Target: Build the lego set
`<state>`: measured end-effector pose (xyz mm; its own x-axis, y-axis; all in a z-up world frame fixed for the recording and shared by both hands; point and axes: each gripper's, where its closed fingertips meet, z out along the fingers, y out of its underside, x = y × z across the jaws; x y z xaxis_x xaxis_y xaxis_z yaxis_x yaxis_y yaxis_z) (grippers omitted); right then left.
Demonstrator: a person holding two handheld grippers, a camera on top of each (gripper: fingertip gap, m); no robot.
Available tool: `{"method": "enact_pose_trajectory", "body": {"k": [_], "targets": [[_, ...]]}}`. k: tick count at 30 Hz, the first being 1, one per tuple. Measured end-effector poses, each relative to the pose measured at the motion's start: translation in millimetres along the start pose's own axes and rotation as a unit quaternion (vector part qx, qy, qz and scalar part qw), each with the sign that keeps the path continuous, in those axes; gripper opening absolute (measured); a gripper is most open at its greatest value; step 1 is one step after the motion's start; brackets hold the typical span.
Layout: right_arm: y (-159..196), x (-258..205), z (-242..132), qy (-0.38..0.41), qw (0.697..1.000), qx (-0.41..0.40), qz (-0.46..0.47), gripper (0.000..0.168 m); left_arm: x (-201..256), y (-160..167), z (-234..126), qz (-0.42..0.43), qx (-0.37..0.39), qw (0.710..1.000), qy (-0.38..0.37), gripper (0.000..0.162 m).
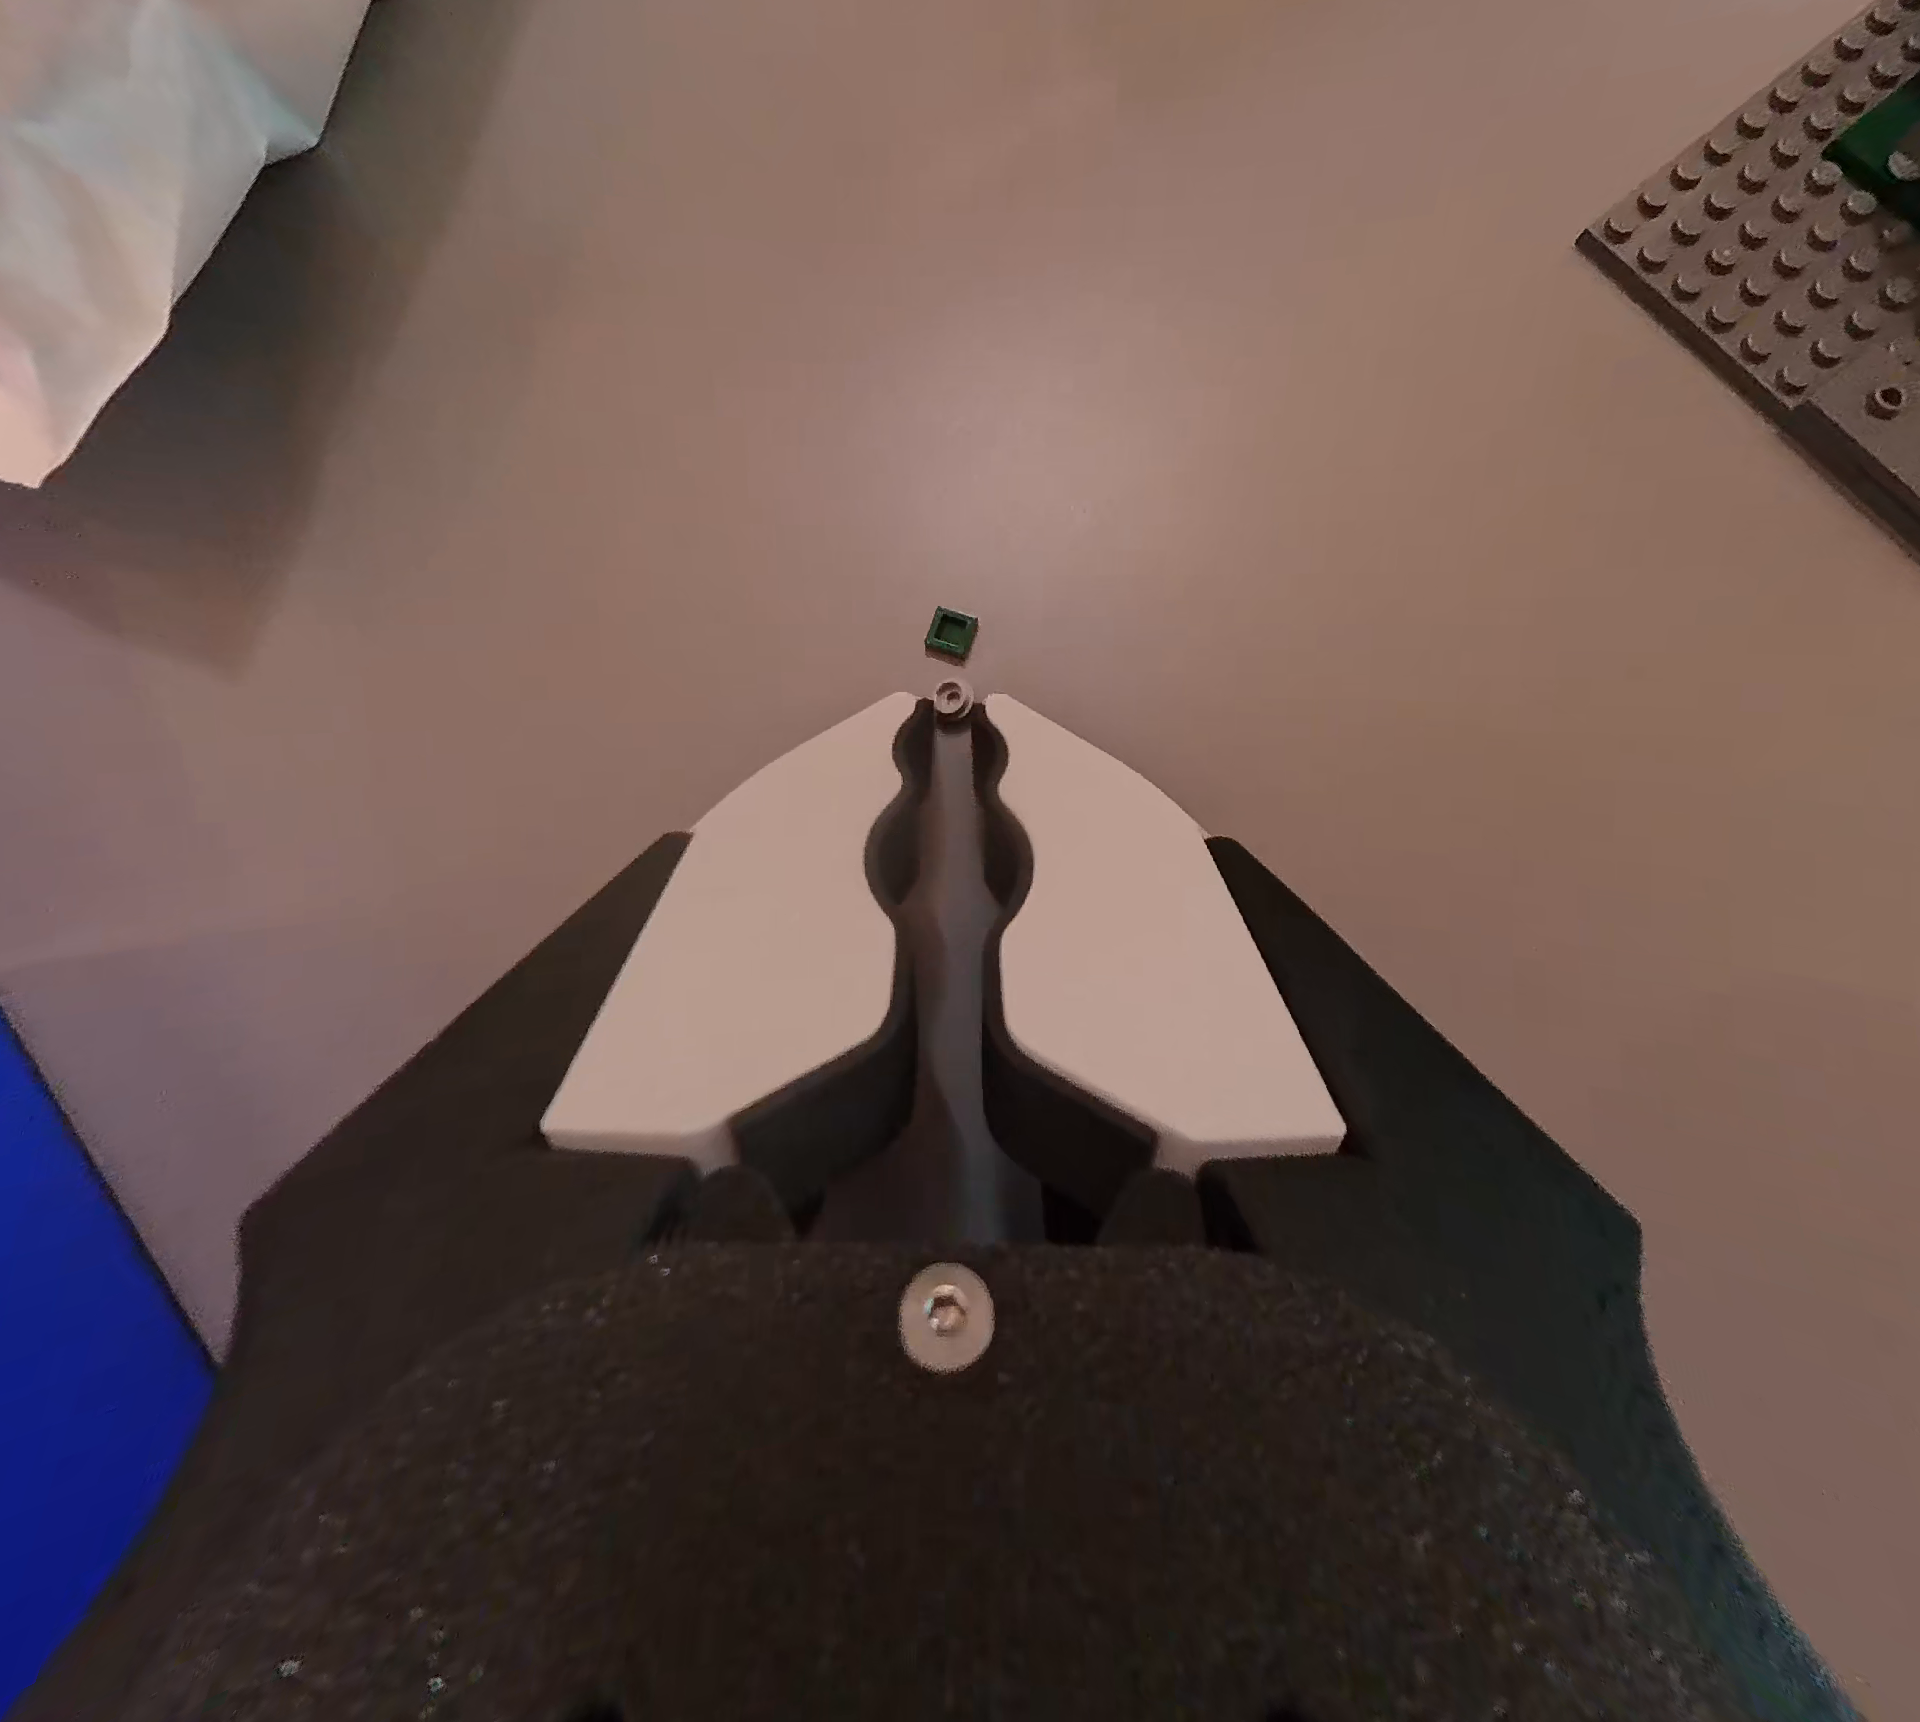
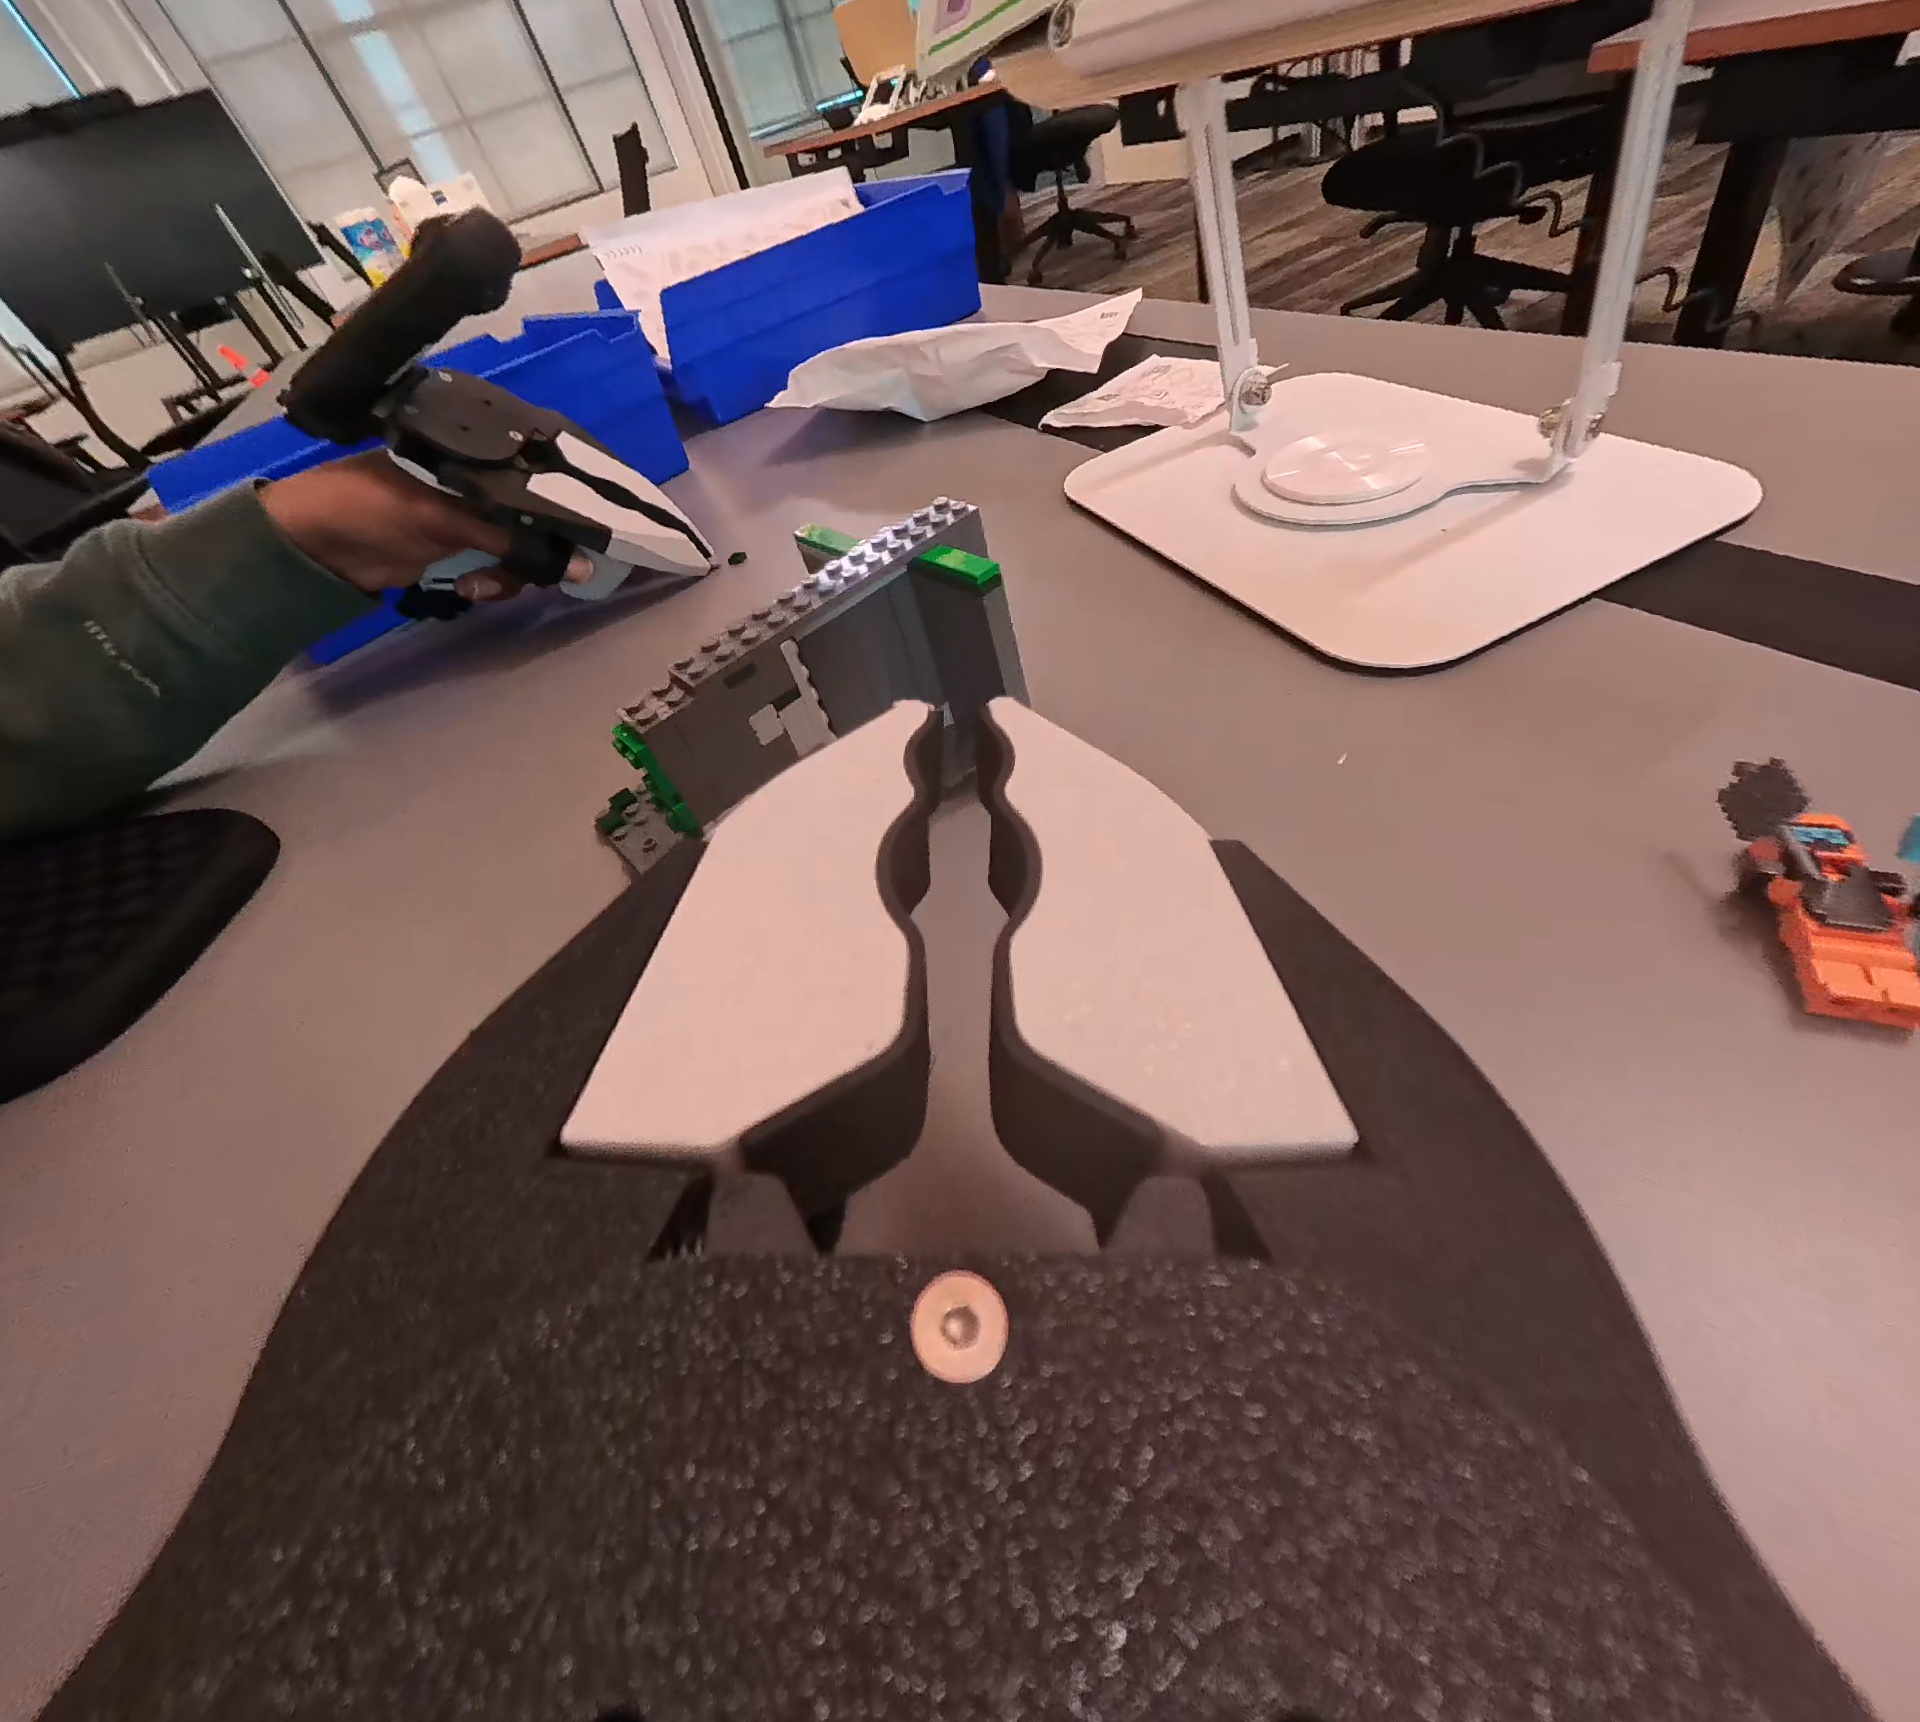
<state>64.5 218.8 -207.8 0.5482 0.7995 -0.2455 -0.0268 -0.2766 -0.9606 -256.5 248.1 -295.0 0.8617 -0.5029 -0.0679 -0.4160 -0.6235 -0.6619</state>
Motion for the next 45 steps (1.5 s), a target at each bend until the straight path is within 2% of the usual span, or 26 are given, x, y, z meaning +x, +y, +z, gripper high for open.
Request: {"method": "enact_pose_trajectory", "body": {"k": [14, 17, 20, 25, 28, 31, 34, 38, 40, 45], "targets": [[11, -2, 3, 0.006, 0.999, -0.026, -0.033, 0.005, 3, 0, 0, 0.007, 0.01, 1.0, 0.011, 0.018], [13, -2, 4, 0.006, 0.999, -0.031, -0.036, 0.005, 4, -1, 1, 0.011, 0.011, 1.0, 0.015, 0.016], [15, -2, 5, 0.008, 0.998, -0.038, -0.043, 0.005, 5, -2, 2, 0.025, 0.011, 1.0, 0.008, 0.007], [18, -3, 6, 0.012, 0.997, -0.047, -0.057, 0.005, 11, -4, -1, 0.034, 0.021, 0.999, 0.003, 0.007], [19, -2, 6, 0.015, 0.997, -0.048, -0.06, 0.005, 27, -23, -25, 0.025, 0.062, 0.998, 0.016, 0.007], [18, -1, 5, 0.015, 0.997, -0.046, -0.058, 0.005, 29, -57, -82, 0.048, 0.119, 0.992, -0.022, 0.007], [18, -2, 5, 0.014, 0.997, -0.045, -0.056, 0.005, -12, -71, -138, 0.047, 0.128, 0.986, -0.095, 0.007], [19, -3, 5, 0.014, 0.997, -0.048, -0.06, 0.004, -103, -46, -173, -0.009, 0.07, 0.985, -0.16, 0.007], [20, -3, 6, 0.015, 0.997, -0.051, -0.063, 0.004, -147, -19, -174, -0.048, 0.027, 0.982, -0.18, 0.007], [21, -4, 6, 0.017, 0.996, -0.055, -0.068, 0.004, -205, 49, -140, -0.127, -0.059, 0.975, -0.175, 0.008]]}}
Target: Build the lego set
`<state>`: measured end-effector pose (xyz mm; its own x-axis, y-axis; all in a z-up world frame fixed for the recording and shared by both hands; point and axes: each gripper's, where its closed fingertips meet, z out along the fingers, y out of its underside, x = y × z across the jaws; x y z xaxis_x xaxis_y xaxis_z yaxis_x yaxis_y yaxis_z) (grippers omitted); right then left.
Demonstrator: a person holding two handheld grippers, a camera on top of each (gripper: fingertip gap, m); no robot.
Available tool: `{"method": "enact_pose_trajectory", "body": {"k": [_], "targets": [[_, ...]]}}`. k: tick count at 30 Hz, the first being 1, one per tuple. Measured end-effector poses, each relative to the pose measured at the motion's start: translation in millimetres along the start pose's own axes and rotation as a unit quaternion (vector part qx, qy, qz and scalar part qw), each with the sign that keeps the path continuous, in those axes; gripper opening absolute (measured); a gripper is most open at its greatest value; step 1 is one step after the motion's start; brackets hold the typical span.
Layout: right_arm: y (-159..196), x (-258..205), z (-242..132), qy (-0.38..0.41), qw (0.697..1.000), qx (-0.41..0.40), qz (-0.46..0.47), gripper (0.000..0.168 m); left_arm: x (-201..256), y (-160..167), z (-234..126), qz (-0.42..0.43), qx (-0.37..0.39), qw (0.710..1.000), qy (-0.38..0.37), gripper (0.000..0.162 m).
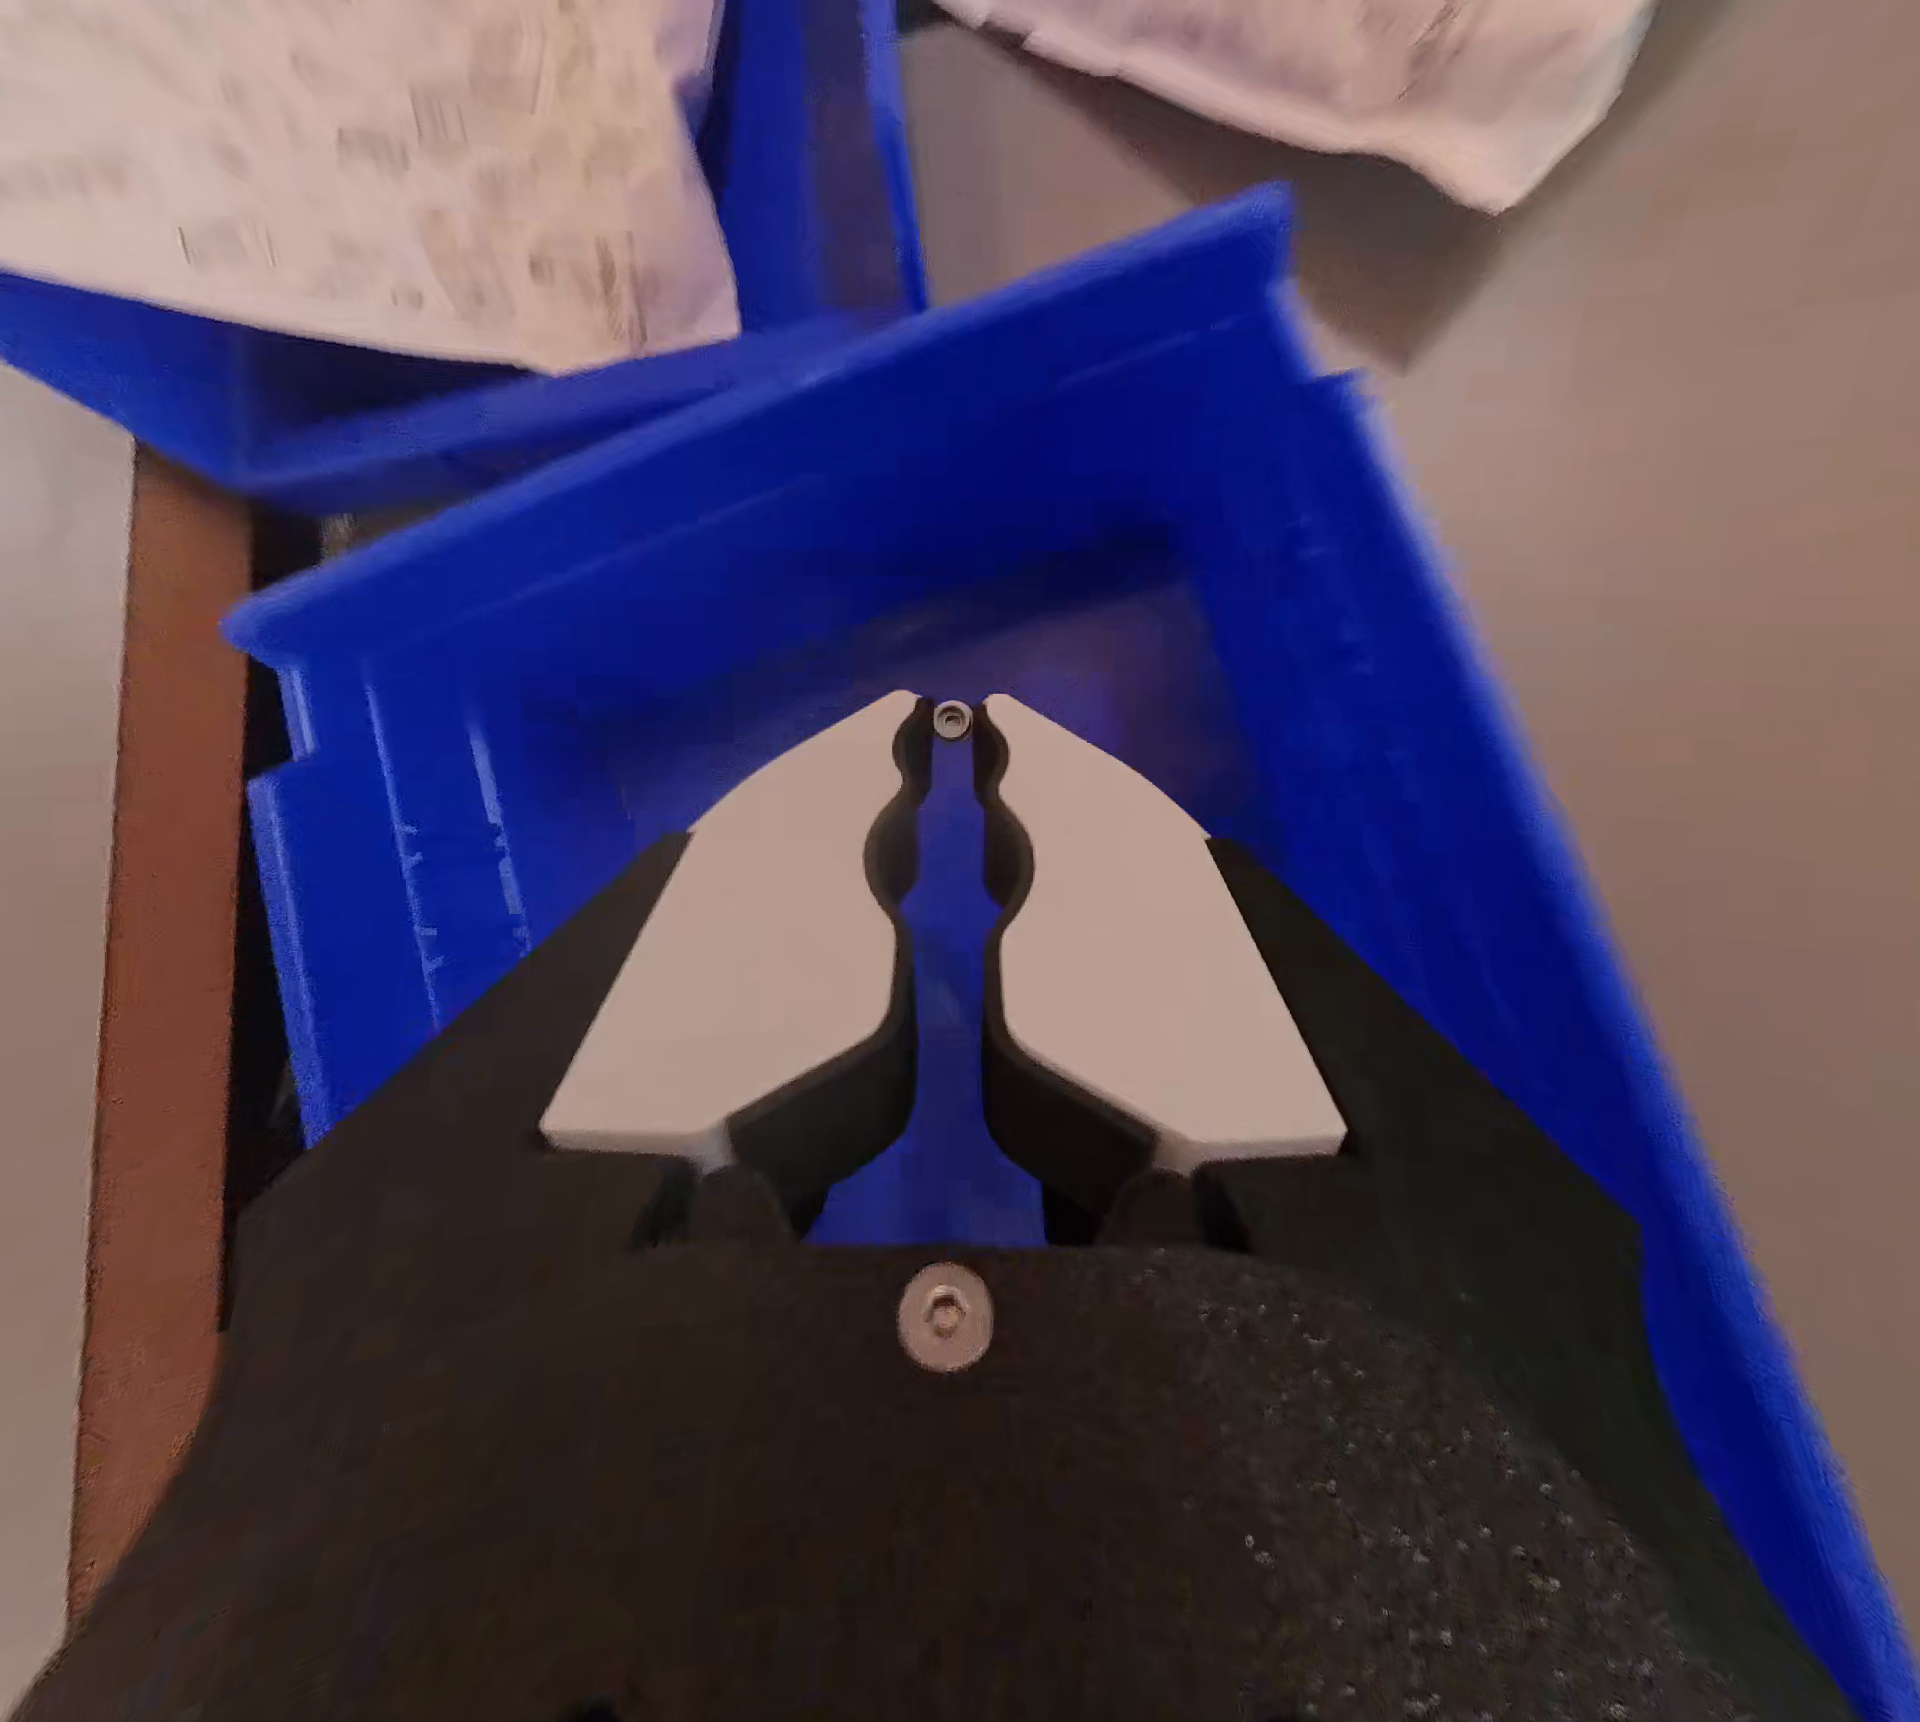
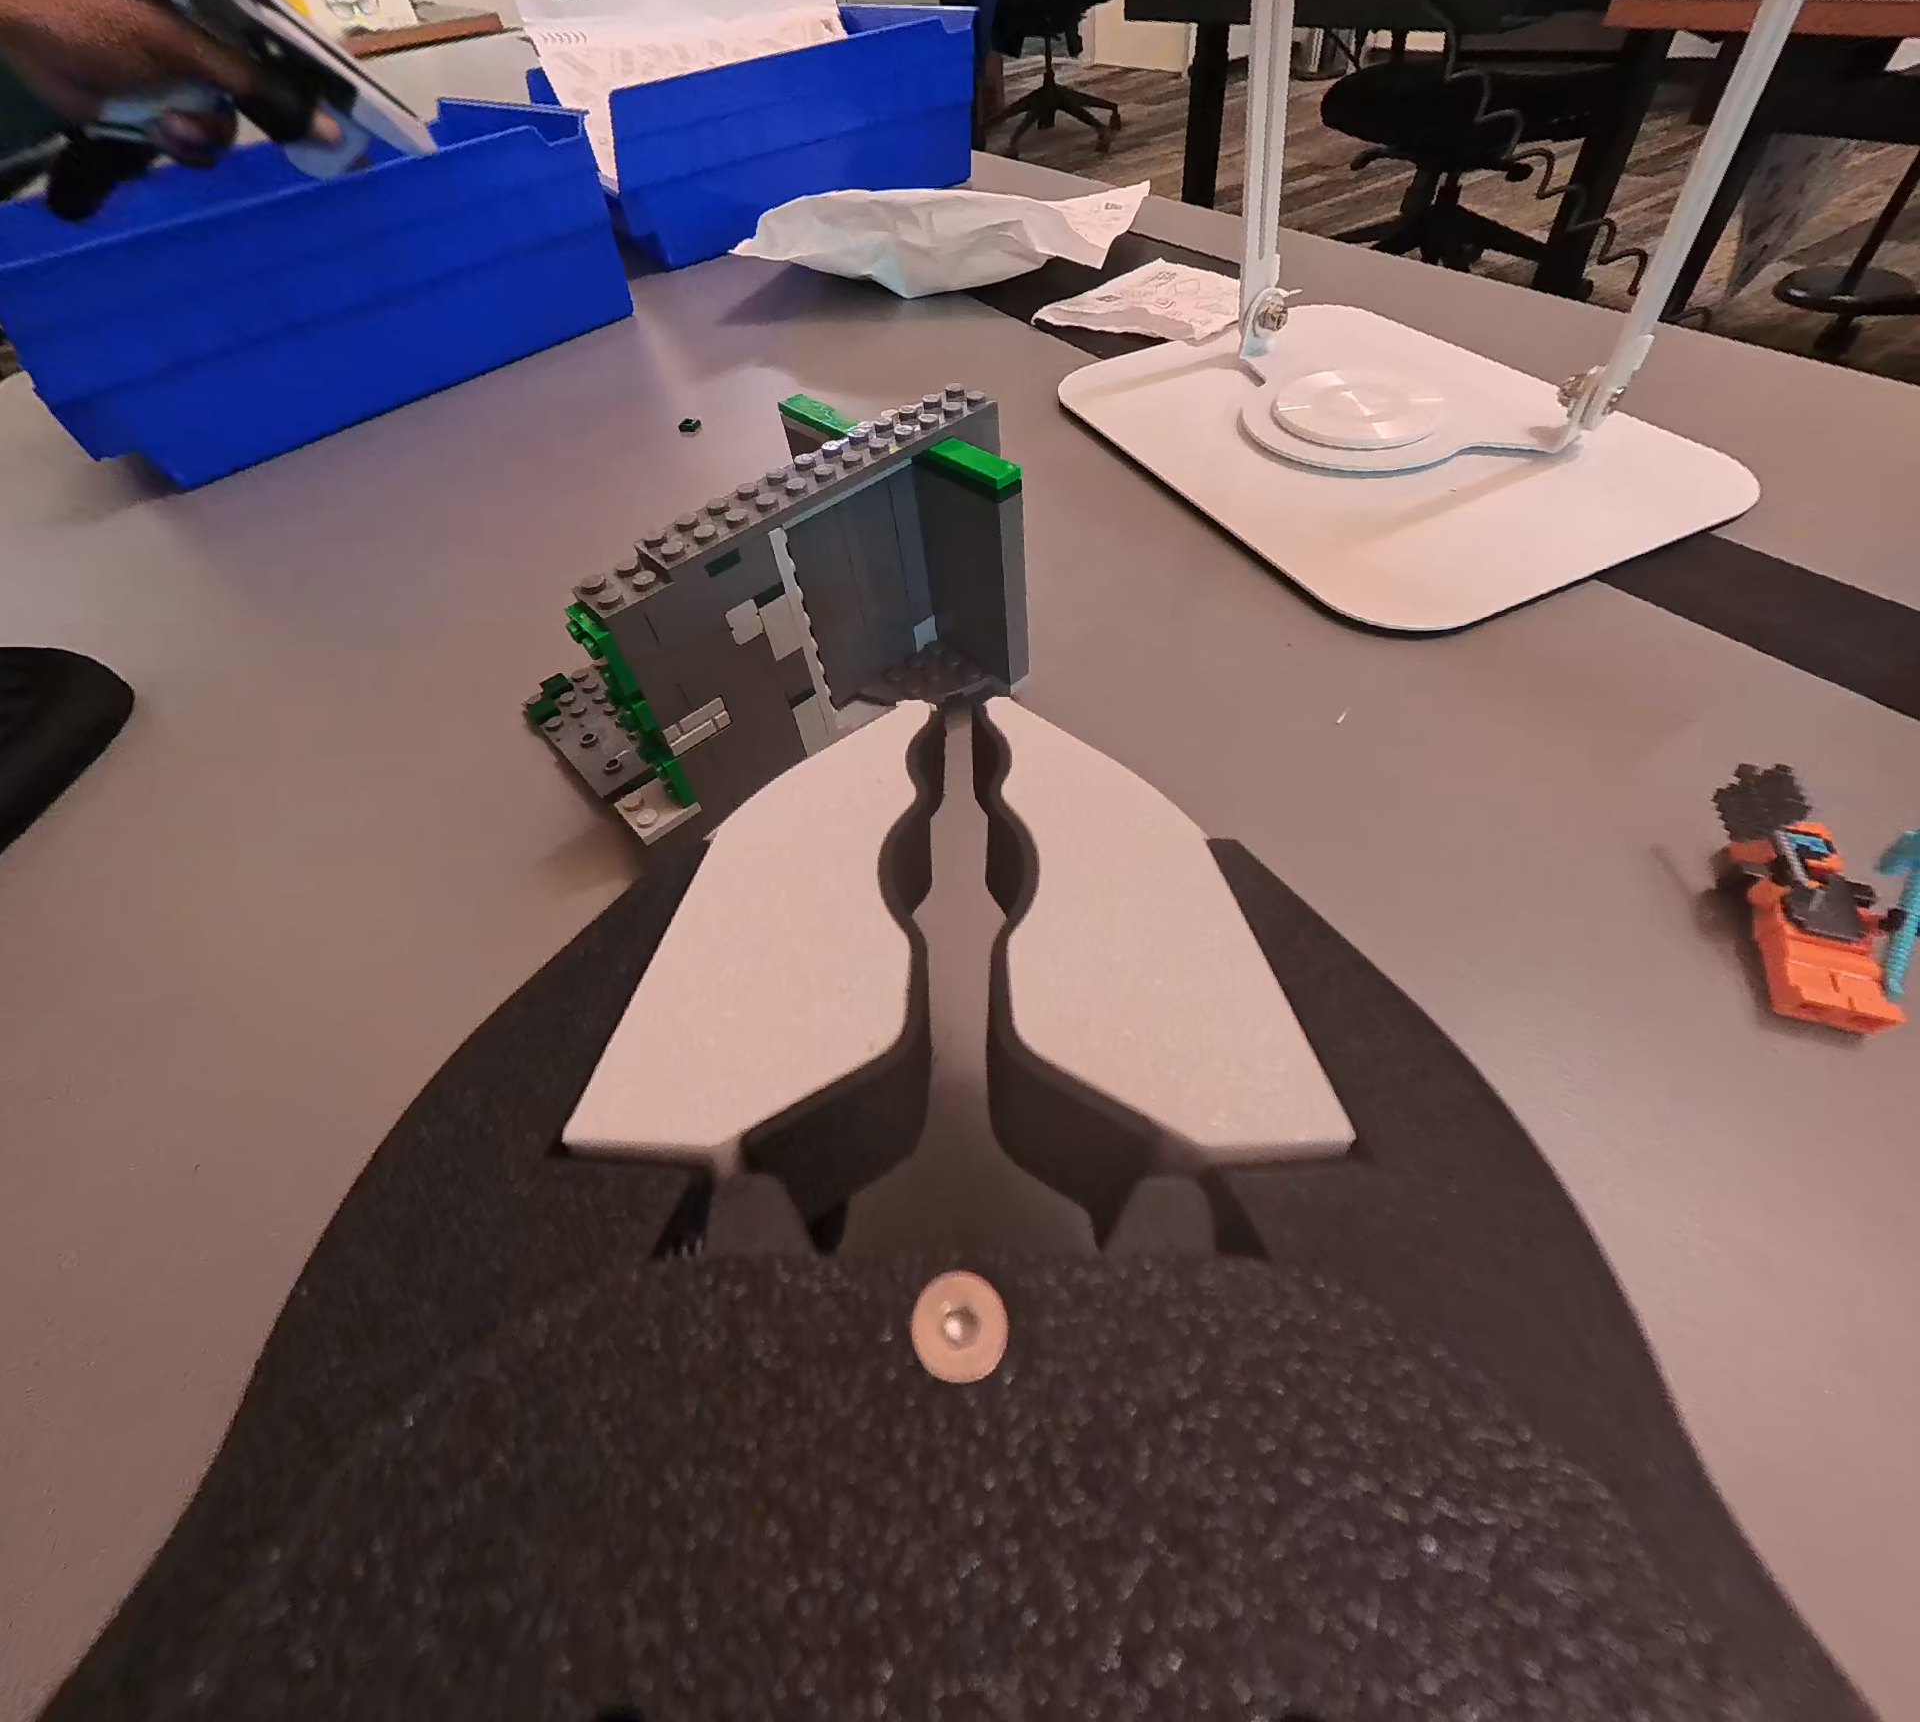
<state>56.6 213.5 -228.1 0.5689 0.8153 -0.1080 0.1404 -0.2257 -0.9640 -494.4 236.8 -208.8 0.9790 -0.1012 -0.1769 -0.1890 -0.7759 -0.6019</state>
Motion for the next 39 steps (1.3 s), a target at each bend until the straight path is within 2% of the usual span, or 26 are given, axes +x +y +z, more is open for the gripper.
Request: {"method": "enact_pose_trajectory", "body": {"k": [3, 6, 18, 23, 30, 39], "targets": [[1, 0, 0, 0.001, 1.0, -0.002, 0.0, 0.004, -18, 15, 21, -0.019, -0.027, 0.999, -0.01, 0.008], [1, 1, 0, 0.001, 1.0, -0.002, 0.002, 0.004, -26, 19, 28, -0.031, -0.037, 0.999, -0.014, 0.011], [2, -1, 0, -0.003, 1.0, -0.004, -0.001, 0.004, -18, 10, 17, -0.012, -0.02, 1.0, -0.01, 0.027], [2, -2, 1, -0.004, 1.0, -0.006, -0.005, 0.004, -7, 7, 16, -0.005, -0.007, 1.0, 0.019, 0.035], [3, -3, 1, -0.005, 1.0, -0.008, -0.006, 0.004, 5, 5, 8, 0.016, 0.016, 0.999, 0.022, 0.03], [3, -4, 1, -0.014, 1.0, -0.01, -0.005, 0.005, 24, 41, 37, 0.084, -0.031, 0.994, 0.057, 0.027]]}}
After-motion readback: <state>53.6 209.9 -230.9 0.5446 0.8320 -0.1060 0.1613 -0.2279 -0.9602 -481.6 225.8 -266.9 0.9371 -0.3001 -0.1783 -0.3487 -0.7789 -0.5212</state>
